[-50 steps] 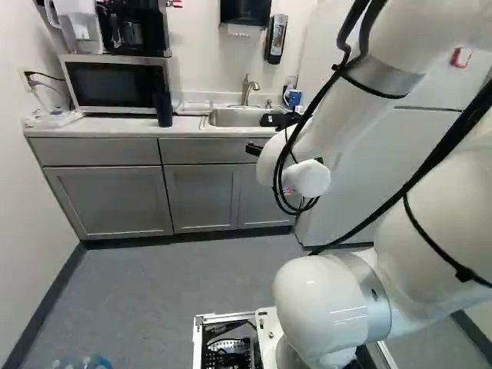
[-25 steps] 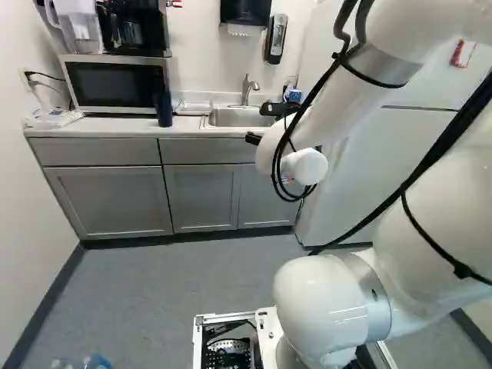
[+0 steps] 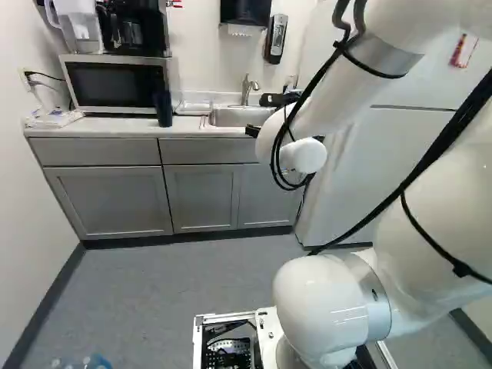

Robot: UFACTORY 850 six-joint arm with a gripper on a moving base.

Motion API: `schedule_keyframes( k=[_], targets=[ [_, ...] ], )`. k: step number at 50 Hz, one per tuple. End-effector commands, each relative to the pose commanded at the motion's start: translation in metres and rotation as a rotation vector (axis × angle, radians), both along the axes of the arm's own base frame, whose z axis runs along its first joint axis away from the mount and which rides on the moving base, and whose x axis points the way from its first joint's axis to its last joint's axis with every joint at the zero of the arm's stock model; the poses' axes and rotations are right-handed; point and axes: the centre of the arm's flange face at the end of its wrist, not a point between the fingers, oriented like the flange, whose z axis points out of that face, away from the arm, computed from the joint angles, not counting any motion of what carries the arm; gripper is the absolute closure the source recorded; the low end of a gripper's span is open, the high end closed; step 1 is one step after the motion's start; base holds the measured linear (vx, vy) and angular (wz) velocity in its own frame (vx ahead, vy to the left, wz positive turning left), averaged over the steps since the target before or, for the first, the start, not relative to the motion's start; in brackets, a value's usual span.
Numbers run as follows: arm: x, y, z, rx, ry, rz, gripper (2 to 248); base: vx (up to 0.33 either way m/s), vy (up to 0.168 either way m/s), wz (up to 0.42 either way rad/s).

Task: Rinse the cup and place it in the tray

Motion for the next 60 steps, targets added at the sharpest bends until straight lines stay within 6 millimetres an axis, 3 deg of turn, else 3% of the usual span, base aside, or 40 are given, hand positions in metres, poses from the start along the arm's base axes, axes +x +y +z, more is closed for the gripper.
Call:
schedule_keyframes(
  k=[60],
  targets=[
    [0.034, 0.000, 0.051, 0.000, 0.006, 0.000, 3, 0.000, 0.000, 0.000]
  ],
)
